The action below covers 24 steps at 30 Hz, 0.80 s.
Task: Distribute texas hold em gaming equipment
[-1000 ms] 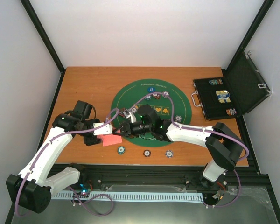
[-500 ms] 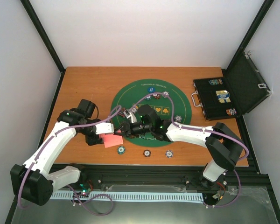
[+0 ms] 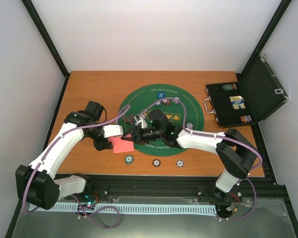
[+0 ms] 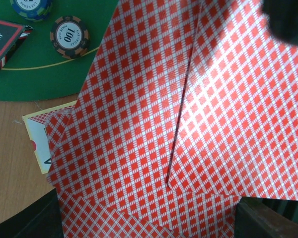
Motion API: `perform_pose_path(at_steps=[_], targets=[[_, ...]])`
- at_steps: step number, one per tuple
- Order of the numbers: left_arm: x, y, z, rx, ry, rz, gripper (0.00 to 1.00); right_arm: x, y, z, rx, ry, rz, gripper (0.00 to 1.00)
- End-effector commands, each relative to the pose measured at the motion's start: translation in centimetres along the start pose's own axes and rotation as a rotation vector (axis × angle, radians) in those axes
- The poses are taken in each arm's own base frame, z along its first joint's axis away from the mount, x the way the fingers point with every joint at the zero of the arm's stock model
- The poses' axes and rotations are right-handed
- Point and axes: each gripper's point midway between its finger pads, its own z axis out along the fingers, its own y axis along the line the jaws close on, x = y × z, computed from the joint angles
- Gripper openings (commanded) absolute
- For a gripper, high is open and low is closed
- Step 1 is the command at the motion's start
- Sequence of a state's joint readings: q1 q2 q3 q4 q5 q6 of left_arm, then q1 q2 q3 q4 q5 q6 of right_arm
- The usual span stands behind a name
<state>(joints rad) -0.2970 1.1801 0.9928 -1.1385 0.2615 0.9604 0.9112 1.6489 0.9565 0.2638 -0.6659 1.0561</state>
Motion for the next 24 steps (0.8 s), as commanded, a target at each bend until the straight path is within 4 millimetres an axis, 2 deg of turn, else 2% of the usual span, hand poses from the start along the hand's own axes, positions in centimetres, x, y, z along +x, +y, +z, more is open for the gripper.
perform_pose_path(at_steps=[1, 10, 17, 20, 24], targets=[[-1.5, 1.8, -1.0, -0.022, -0.066, -0.048, 0.06, -0.3, -0.4, 0.1, -0.016, -0.007, 0.006, 0.48], [-1.4, 3.4, -0.9, -0.021, -0.074, -0.126, 0.03, -0.5, -1.0, 0.4, -0.013, -0.009, 0.025, 0.47], [-1.1, 2.5, -0.9, -0.003, -0.079, -0.116, 0.01, -0.9, -1.4, 1.2, -0.020, -0.012, 0.040, 0.40], [-0.6, 1.9, -0.7, -0.004, -0.073, -0.083, 0.01, -1.2, -1.3, 1.5, -0.024, -0.011, 0.036, 0.30], [0.0, 1.3, -0.7, -0.028, -0.069, -0.038, 0.01, -1.2, -1.4, 1.6, -0.010, 0.002, 0.028, 0.11]])
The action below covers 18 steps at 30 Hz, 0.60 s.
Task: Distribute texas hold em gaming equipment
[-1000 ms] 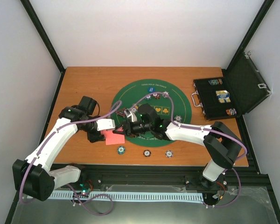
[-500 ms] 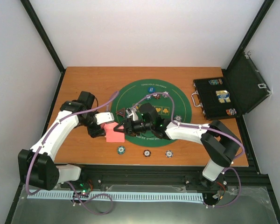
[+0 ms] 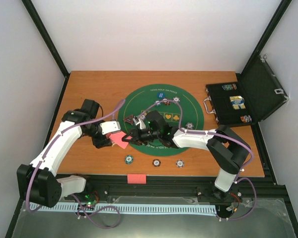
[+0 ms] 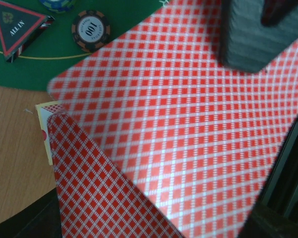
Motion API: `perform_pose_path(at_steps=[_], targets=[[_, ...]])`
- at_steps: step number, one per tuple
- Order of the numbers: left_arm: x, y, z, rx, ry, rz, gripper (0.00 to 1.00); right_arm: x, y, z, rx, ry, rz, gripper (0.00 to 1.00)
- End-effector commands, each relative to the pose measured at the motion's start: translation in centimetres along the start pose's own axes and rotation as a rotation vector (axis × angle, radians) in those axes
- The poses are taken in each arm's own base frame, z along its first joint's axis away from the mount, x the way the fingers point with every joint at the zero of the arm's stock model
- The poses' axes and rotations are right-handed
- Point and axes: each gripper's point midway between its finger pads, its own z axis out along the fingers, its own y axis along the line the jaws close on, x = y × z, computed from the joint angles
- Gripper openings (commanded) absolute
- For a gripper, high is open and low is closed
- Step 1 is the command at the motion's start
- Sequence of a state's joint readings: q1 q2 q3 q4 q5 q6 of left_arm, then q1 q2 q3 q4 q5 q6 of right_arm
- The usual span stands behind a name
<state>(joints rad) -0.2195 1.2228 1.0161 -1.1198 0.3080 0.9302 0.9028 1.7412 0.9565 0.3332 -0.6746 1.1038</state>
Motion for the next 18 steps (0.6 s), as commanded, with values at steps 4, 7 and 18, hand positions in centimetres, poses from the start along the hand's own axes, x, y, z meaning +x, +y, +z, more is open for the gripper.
perform_pose_path(at_steps=[4, 7, 18], targets=[[0.6, -0.4, -0.4, -0.033, -0.012, 0.063, 0.01, -0.8, 1.2, -0.2, -0.010, -0.006, -0.048, 0.03], [0.5, 0.1, -0.3, -0.045, -0.011, 0.039, 0.01, -1.1, 1.3, -0.7, -0.005, -0.014, -0.054, 0.03], [1.1, 0.9, -0.2, -0.078, 0.023, 0.030, 0.01, -5.0, -0.5, -4.2, 0.066, -0.054, -0.058, 0.03]])
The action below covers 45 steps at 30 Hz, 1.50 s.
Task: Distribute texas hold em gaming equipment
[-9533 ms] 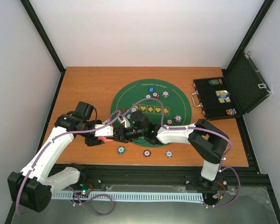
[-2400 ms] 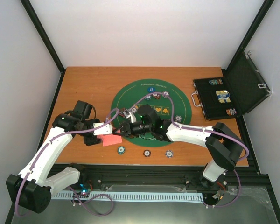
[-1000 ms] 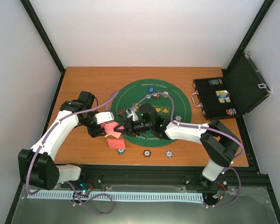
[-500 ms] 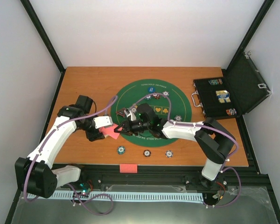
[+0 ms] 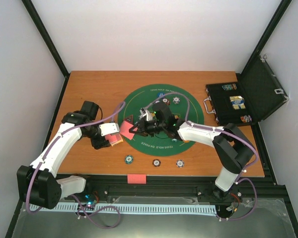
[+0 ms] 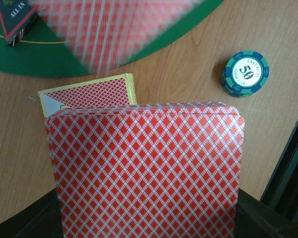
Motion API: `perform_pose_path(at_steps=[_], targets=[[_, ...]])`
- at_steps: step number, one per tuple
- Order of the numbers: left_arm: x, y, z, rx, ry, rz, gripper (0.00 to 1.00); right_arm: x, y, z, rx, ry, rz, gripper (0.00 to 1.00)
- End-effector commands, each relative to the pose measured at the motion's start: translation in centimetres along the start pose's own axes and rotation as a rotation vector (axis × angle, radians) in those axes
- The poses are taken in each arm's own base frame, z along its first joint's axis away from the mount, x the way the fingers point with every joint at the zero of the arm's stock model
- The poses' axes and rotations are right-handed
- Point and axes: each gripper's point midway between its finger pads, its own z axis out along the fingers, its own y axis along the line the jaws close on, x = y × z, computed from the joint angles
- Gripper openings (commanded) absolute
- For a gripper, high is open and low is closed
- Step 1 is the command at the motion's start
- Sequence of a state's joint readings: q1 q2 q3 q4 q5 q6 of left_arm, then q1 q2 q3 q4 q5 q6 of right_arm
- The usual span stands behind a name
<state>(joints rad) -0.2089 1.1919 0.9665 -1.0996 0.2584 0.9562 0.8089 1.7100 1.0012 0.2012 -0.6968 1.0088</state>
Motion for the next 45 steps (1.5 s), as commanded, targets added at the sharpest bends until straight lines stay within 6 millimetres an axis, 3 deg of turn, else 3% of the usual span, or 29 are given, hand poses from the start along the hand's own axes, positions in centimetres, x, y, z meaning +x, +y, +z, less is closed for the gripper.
perform_pose_path(at_steps=[1, 5, 6, 7, 11, 19, 20, 23, 25, 29, 34, 39, 45], targets=[[-0.3, 0.8, -0.7, -0.047, -0.014, 0.014, 0.01, -2.8, -0.4, -1.6, 0.030, -0.011, -0.033, 0.03], [-0.3, 0.5, -1.1, -0.051, -0.020, 0.025, 0.01, -6.4, -2.9, -1.5, 0.098, -0.007, -0.024, 0.03], [-0.3, 0.5, -1.2, -0.052, -0.023, 0.030, 0.01, -7.4, -4.0, -1.0, 0.120, -0.002, -0.015, 0.03], [-0.3, 0.4, -1.3, -0.052, -0.024, 0.033, 0.01, -8.8, -3.9, -0.6, 0.124, -0.006, -0.035, 0.03], [-0.4, 0.1, -1.5, -0.042, -0.027, 0.033, 0.01, -11.9, -6.3, 1.7, 0.170, 0.023, -0.019, 0.03], [-0.6, -0.3, -1.6, -0.027, -0.042, 0.025, 0.01, -15.3, -11.5, 5.2, 0.268, 0.070, 0.036, 0.03], [-0.6, -0.3, -1.6, -0.026, -0.043, 0.024, 0.01, -15.5, -12.0, 5.3, 0.282, 0.075, 0.040, 0.06], [-0.7, -0.2, -1.7, -0.029, -0.046, 0.024, 0.01, -16.1, -13.1, 5.0, 0.342, 0.069, 0.032, 0.33], [-0.8, -0.2, -1.7, -0.030, -0.049, 0.023, 0.01, -16.6, -12.6, 4.2, 0.366, 0.047, 0.010, 0.43], [-1.1, 0.0, -1.8, -0.028, -0.062, 0.014, 0.01, -17.7, -9.7, 1.8, 0.380, -0.012, -0.049, 0.60], [-1.5, 0.2, -1.8, -0.020, -0.068, -0.015, 0.01, -17.4, -5.6, -1.5, 0.381, -0.084, -0.112, 0.72], [-2.2, 0.5, -2.3, -0.021, -0.090, -0.030, 0.01, -13.5, -3.1, -3.8, 0.302, -0.127, -0.102, 0.76], [-2.6, 0.9, -2.3, -0.018, -0.098, -0.039, 0.01, -6.2, 0.4, -3.5, 0.128, -0.109, -0.112, 0.78]])
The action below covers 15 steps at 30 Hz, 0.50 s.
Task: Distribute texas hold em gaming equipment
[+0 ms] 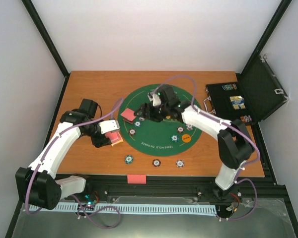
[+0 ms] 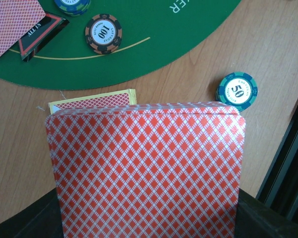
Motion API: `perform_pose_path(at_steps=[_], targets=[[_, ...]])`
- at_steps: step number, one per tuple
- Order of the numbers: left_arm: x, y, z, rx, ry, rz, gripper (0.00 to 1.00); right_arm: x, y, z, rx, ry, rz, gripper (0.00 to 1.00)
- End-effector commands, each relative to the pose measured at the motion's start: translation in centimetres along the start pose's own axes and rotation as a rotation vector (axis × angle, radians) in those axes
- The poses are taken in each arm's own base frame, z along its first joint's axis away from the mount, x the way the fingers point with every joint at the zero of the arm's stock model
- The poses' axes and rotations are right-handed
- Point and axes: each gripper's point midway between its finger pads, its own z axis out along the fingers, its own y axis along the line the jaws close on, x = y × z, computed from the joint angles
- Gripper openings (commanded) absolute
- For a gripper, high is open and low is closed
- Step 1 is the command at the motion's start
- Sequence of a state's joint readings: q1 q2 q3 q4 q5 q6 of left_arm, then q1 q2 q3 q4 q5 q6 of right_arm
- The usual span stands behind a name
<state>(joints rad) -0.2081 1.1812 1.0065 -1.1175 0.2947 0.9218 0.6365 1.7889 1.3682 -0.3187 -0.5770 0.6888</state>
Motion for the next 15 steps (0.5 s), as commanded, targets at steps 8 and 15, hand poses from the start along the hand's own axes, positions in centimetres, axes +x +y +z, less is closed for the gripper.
perform_pose_path(at_steps=[8, 15], targets=[[-1.3, 0.6, -0.9, -0.017, -0.048, -0.006, 0.01, 9.0, 7.3, 0.6, -0.290, 0.030, -0.012, 0.80], [-1.3, 0.3, -1.5, -0.021, -0.058, 0.006, 0.01, 10.6, 9.9, 2.7, -0.347, 0.085, -0.033, 0.81]])
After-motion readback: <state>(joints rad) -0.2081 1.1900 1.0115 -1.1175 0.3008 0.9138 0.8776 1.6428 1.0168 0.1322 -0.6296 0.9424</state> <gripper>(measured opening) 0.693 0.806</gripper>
